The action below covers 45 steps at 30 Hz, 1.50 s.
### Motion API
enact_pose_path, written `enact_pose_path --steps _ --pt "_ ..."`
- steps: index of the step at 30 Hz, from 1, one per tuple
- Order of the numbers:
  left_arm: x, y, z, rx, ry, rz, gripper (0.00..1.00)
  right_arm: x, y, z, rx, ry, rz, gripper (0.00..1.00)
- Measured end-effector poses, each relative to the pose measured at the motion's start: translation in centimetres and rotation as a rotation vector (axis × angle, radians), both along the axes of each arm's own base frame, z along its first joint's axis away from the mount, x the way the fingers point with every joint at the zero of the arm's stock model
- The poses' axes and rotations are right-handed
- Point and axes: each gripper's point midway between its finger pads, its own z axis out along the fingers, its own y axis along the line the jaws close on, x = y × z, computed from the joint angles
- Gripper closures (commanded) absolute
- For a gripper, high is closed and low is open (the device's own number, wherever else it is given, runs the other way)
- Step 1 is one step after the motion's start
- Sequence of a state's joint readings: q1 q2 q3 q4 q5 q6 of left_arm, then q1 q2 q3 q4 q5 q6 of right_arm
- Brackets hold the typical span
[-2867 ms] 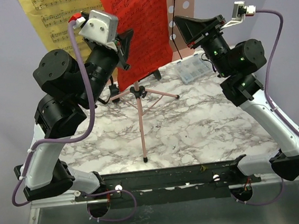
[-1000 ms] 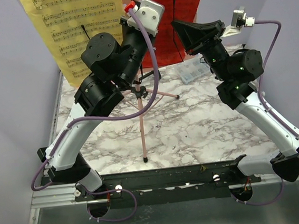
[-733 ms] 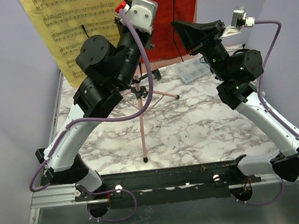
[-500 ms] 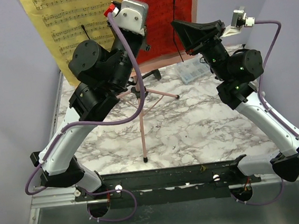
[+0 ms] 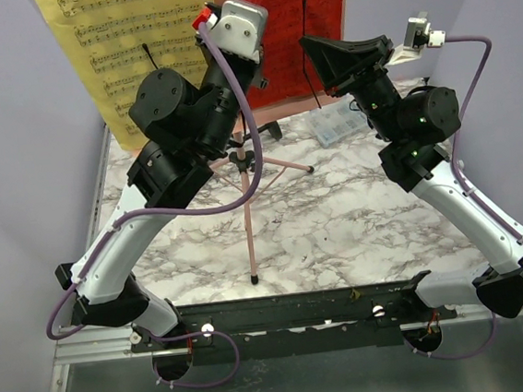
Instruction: Set up the instrument practice props
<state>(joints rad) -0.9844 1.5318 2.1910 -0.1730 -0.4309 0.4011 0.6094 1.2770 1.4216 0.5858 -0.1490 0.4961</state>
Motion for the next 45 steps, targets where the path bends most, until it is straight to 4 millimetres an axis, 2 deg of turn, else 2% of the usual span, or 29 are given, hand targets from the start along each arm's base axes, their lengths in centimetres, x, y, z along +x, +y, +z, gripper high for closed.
enact_pose_path --steps 2,4,8,12,17,22,25,28,32,34,36,38,41,43,45 --pt "0.2 0.0 -0.2 0.004 0.001 0.003 1.00 0.0 0.0 0.0 0.000 0.000 0.000 0.99" --pt "0.7 0.0 -0.5 0.009 0.005 0.012 1.00 0.0 0.0 0.0 0.000 0.000 0.001 0.92" --pt "1.4 -0.2 -1.5 0.024 0.022 0.020 1.00 0.0 0.1 0.0 0.004 0.006 0.008 0.66" --pt "1.6 -0.1 -1.6 0.028 0.020 0.022 1.00 -0.1 0.2 -0.1 0.006 0.014 0.020 0.47" --pt "1.7 0.0 -1.5 0.028 0.018 0.025 1.00 -0.7 -0.2 -1.4 -0.020 0.055 0.022 0.37" --pt "1.7 0.0 -1.6 0.030 0.019 0.026 0.83 -2.7 -1.8 -2.8 -0.098 0.104 -0.003 0.34" --pt "1.7 0.1 -1.5 0.026 0.020 0.025 0.65 -4.4 -3.0 -4.0 -0.158 0.118 -0.021 0.28" --pt "1.5 0.4 -1.5 0.012 0.025 0.020 0.49 -6.3 -4.5 -6.2 -0.234 0.128 -0.049 0.23" --pt "0.7 0.8 -1.6 -0.017 0.042 -0.006 0.30 -7.6 -5.6 -11.9 -0.359 0.172 -0.078 0.23" --pt "0.0 1.4 -1.5 -0.045 0.058 -0.029 0.21 -7.2 -5.3 -15.9 -0.430 0.228 -0.074 0.22" --pt "-1.1 2.1 -1.1 -0.078 0.074 -0.065 0.15 -6.4 -4.5 -21.0 -0.501 0.312 -0.056 0.21" --pt "-2.8 3.2 -0.6 -0.122 0.091 -0.121 0.08 -5.7 -3.8 -26.9 -0.568 0.410 -0.030 0.21" --pt "-6.3 5.5 0.1 -0.201 0.115 -0.226 0.05 -5.1 -3.0 -36.0 -0.655 0.567 0.010 0.20" --pt "-8.6 7.3 0.0 -0.247 0.131 -0.285 0.04 -4.8 -2.6 -40.6 -0.695 0.650 0.036 0.20" --pt "-10.3 8.4 -1.1 -0.271 0.166 -0.330 0.03 -4.2 -1.9 -43.3 -0.716 0.701 0.068 0.20"
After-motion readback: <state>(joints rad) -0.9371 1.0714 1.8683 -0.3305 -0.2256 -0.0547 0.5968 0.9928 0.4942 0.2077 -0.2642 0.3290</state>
